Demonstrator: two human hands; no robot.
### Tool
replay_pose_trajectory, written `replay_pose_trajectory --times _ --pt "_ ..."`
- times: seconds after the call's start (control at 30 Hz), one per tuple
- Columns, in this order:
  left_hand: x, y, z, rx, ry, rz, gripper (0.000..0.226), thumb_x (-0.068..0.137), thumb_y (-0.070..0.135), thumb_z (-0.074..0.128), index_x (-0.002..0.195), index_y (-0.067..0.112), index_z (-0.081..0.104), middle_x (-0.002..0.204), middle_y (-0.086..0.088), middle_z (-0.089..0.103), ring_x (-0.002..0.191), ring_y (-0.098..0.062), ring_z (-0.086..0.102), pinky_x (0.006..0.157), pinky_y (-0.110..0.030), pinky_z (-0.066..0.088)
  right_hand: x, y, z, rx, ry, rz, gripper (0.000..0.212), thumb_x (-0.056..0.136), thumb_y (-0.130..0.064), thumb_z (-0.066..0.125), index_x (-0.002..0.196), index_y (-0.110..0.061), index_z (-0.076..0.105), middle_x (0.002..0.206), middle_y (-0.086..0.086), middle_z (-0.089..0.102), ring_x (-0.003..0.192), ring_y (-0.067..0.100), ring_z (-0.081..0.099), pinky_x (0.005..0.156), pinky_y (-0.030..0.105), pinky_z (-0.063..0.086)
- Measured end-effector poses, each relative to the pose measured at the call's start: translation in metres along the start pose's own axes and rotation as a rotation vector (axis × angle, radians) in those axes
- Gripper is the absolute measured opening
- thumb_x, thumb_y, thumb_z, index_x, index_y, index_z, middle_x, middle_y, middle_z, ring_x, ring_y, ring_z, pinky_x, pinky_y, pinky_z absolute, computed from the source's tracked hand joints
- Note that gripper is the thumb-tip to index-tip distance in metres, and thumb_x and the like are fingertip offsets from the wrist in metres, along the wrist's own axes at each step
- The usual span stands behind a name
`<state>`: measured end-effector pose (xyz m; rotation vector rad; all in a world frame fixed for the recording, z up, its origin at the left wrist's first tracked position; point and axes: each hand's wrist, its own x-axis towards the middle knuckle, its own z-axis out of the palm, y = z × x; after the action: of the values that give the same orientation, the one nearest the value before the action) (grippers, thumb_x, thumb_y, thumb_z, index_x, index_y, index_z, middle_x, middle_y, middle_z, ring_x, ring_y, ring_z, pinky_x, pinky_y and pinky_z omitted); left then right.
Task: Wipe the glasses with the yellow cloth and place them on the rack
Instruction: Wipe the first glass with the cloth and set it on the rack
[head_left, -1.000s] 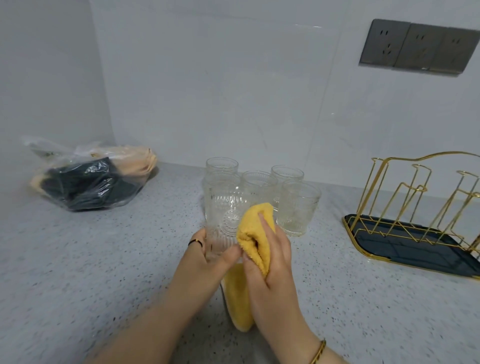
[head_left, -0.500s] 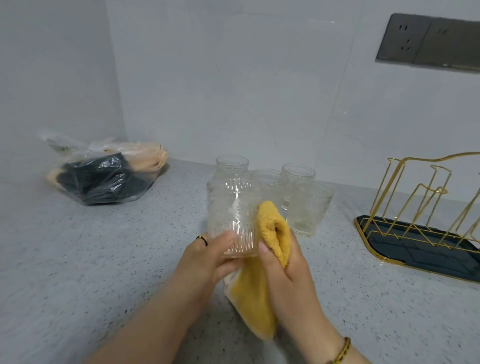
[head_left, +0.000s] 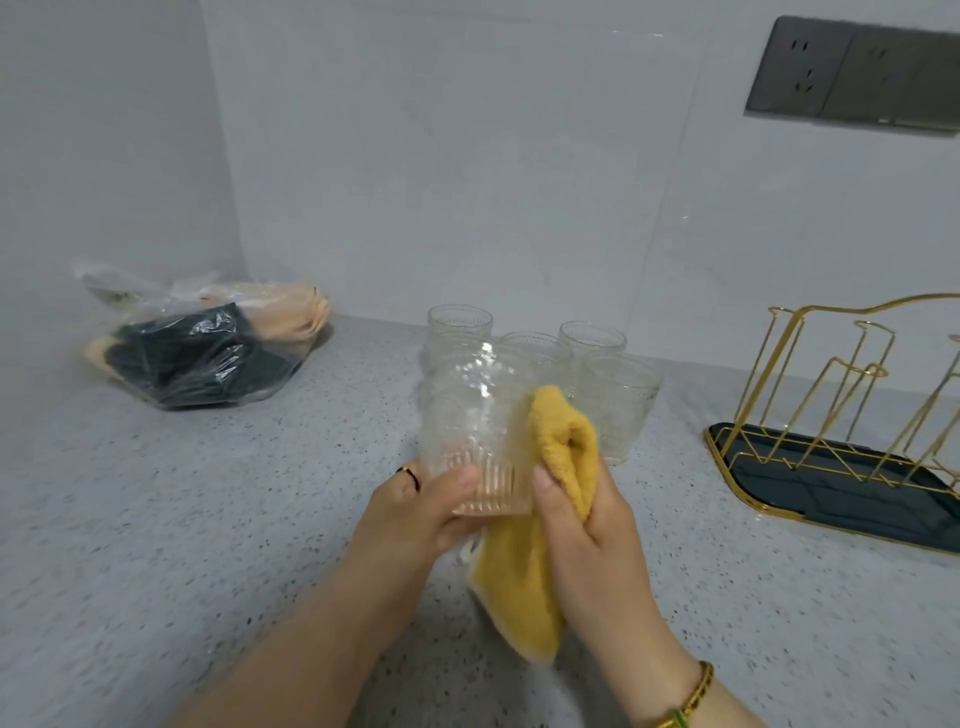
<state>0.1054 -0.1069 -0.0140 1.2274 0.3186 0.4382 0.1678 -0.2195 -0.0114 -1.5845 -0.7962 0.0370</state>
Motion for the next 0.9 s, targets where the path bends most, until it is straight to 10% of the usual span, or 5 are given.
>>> replay_pose_trajectory --times 0.23,0.4,0.63,0.9 --pt "0.001 0.005 -0.007 0.137 0.084 -0.023 0.064 0.052 0.043 0.071 0.103 0.006 0.065 0.099 -0.014 0.072 0.094 -0.025 0.069 0.09 -0.04 0.052 -0.011 -0.009 0.011 -0.204 -0.078 -0.078 0.051 0.072 -0.044 0.041 0.104 -0.08 0.023 0.122 -0.048 0.005 0.107 -0.04 0.008 0.081 -0.013 0.016" --pt "-0.01 0.0 0.006 0.119 -0.093 0.028 0.069 0.045 0.045 0.064 0.103 0.009 0.064 0.096 -0.003 0.074 0.093 -0.016 0.07 0.083 -0.029 0.053 0.0 -0.016 -0.009 0.141 0.138 0.038 0.03 0.066 -0.044 0.054 0.096 -0.048 0.058 0.108 -0.016 0.064 0.099 -0.005 0.057 0.095 0.026 0.047" --pt "-0.008 0.002 -0.003 0.262 -0.086 -0.039 0.06 0.049 0.059 0.065 0.101 0.029 0.062 0.094 0.019 0.072 0.093 0.0 0.066 0.088 -0.025 0.047 -0.002 -0.01 -0.004 0.225 0.16 0.15 0.04 0.072 -0.043 0.056 0.109 -0.028 0.058 0.109 -0.004 0.067 0.103 0.014 0.062 0.096 0.044 0.047" --pt "-0.005 0.001 0.006 0.1 0.043 -0.05 0.091 0.053 0.047 0.061 0.135 0.016 0.035 0.095 0.004 0.073 0.089 -0.012 0.07 0.085 -0.025 0.054 0.0 0.002 -0.001 -0.026 0.171 -0.025 0.043 0.062 -0.05 0.047 0.104 -0.047 0.05 0.13 0.0 0.049 0.117 0.003 0.043 0.095 0.006 0.032"
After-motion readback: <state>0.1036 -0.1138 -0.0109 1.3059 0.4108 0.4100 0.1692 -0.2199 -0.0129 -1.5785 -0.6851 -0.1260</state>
